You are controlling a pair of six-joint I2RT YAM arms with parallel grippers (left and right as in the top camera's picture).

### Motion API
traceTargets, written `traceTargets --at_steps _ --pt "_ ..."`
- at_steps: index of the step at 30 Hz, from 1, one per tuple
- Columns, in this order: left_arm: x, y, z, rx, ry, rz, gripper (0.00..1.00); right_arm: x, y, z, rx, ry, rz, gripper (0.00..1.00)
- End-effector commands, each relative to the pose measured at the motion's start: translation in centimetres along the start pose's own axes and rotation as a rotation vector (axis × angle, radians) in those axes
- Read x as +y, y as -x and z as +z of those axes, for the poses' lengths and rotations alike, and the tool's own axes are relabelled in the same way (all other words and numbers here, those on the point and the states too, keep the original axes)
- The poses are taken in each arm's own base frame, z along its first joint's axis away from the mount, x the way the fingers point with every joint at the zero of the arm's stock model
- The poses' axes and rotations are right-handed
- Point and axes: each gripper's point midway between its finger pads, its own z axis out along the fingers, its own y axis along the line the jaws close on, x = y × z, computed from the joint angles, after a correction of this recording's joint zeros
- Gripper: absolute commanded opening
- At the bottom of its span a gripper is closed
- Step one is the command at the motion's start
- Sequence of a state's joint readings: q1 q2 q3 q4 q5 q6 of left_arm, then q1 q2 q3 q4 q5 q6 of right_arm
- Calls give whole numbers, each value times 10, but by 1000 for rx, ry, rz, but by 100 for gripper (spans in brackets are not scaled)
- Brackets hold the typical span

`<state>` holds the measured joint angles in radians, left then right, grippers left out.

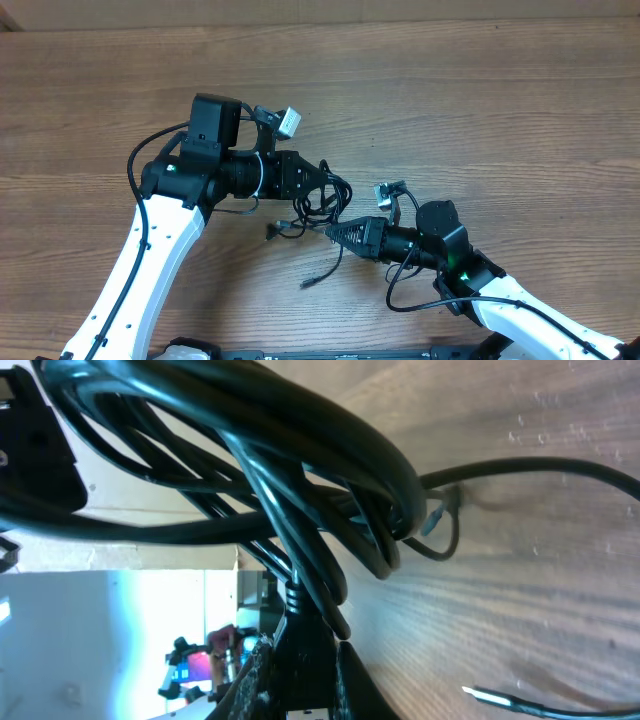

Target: Untangle cables

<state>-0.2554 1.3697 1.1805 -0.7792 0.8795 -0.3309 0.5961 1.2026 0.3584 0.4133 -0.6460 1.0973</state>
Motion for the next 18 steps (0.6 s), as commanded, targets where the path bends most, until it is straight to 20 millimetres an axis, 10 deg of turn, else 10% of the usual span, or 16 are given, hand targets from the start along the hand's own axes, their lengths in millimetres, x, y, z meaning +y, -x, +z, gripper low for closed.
traceTargets --at_steps 1,9,18 --pt "26 11 -8 -69 195 61 4 1 -9 0 46 4 72 6" --pt "67 5 -22 -66 438 42 4 -3 -16 -1 79 -16 247 5" --pt "31 -19 3 56 280 173 5 31 3 -2 18 117 287 5"
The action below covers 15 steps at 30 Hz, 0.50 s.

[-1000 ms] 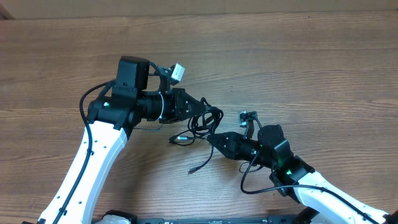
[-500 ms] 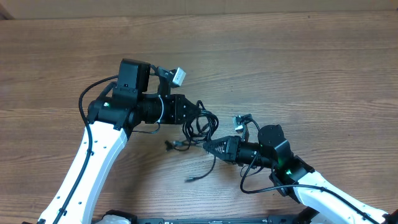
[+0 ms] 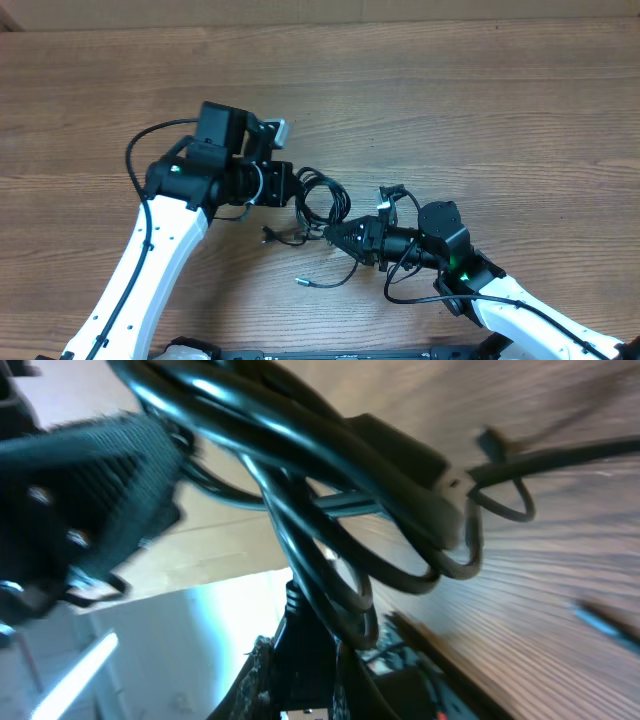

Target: Untangle cables

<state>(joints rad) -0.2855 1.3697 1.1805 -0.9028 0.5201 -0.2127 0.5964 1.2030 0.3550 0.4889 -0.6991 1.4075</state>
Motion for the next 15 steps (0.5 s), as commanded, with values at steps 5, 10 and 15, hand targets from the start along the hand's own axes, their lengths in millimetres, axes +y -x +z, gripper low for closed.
traceTargets --at_steps 5,10,15 --pt "-59 -26 10 78 -124 218 4 15 37 -4 -214 47 24 5" --pt "-70 -38 16 109 -119 275 4 10 58 -10 -347 32 49 5" --pt "-72 -44 15 132 -135 282 4 -17 90 -26 -559 -70 98 9"
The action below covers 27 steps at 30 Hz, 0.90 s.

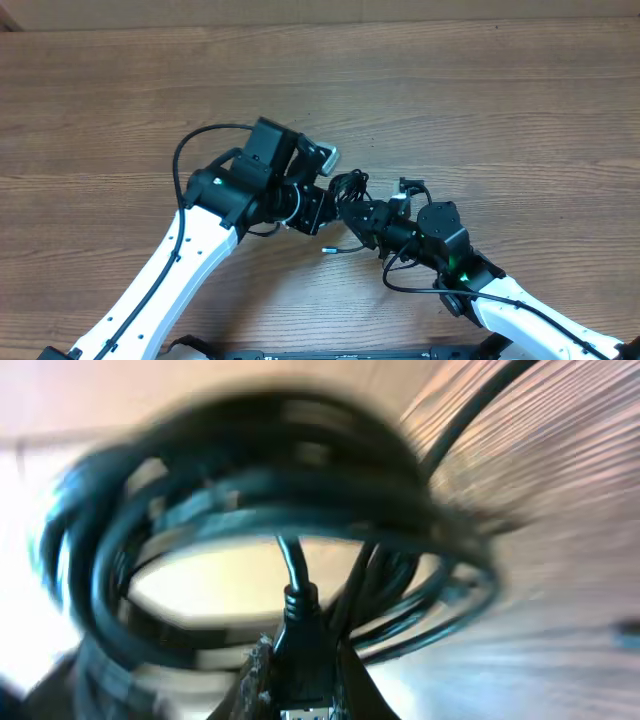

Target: Untangle cables

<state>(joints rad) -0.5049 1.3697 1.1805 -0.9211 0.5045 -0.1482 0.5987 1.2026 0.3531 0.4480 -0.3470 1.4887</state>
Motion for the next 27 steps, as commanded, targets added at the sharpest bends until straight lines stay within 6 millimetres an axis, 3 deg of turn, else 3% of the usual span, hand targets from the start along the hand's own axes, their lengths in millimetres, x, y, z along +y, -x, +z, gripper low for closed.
traceTargets --at_steps 1,5,11,12,16,18,21,24,27 --pt "-25 -4 -7 9 -108 93 4 3 41 -5 -241 3 -1 9" --pt "-61 -12 -15 20 -327 228 4 17 43 -6 -254 59 -15 10" --pt "-84 -17 -25 14 -479 303 4 43 42 -9 -252 163 -41 15" --pt "-101 -21 -35 0 -597 353 4 42 51 -11 -310 158 -35 16" --pt "-112 -22 -44 -16 -678 383 4 31 65 -14 -394 113 -43 22" --pt "-112 -22 -44 -16 -678 382 4 23 67 -14 -402 68 -98 34" --pt "-105 -18 -41 -30 -643 384 4 6 65 -12 -386 -17 -164 71" --pt "-87 -11 -37 -46 -555 365 4 -3 58 -10 -337 -59 -222 97" --pt "-60 1 -35 -68 -443 298 4 -3 46 -8 -269 -65 -271 100"
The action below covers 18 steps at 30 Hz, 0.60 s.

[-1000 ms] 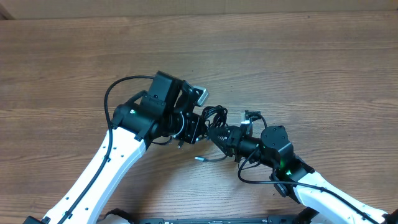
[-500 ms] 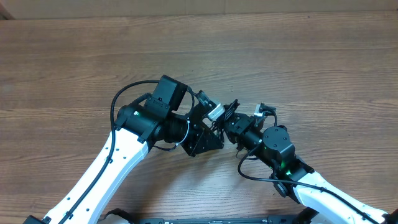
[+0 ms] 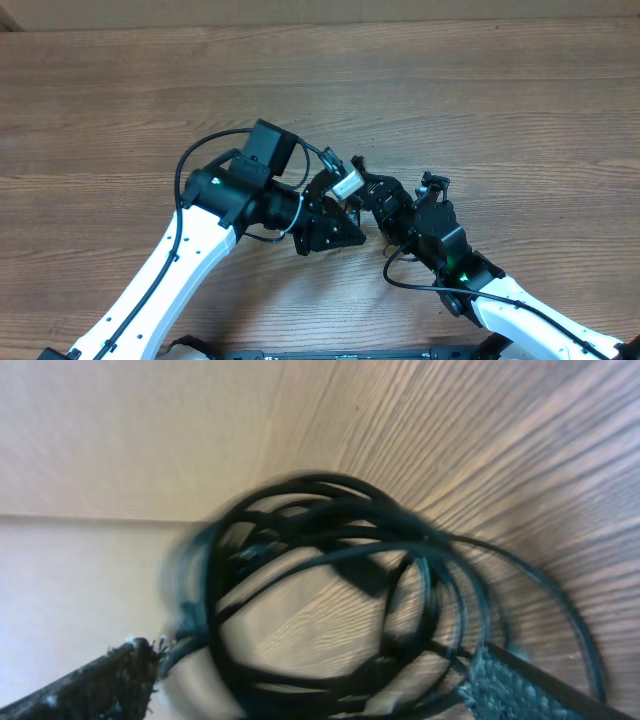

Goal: Untangle cables
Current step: 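Open the left gripper and release the cables onto the table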

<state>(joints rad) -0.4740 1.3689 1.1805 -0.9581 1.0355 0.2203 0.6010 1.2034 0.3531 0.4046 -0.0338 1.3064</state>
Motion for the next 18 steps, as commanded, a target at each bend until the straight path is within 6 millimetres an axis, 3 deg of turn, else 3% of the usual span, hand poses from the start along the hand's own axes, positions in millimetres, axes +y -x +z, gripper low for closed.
traceTargets --at_steps 1,5,12,18 --pt "26 11 -23 -59 133 -39 4 11 -8 -3 50 38 -111 100" --pt "65 18 -49 -133 302 -183 4 10 -20 -10 121 31 -110 100" --pt "94 13 -66 -157 457 -290 5 -35 -14 -24 109 -169 -77 100" --pt "105 8 -72 -172 530 -396 27 -78 -8 -37 101 -350 -25 100"
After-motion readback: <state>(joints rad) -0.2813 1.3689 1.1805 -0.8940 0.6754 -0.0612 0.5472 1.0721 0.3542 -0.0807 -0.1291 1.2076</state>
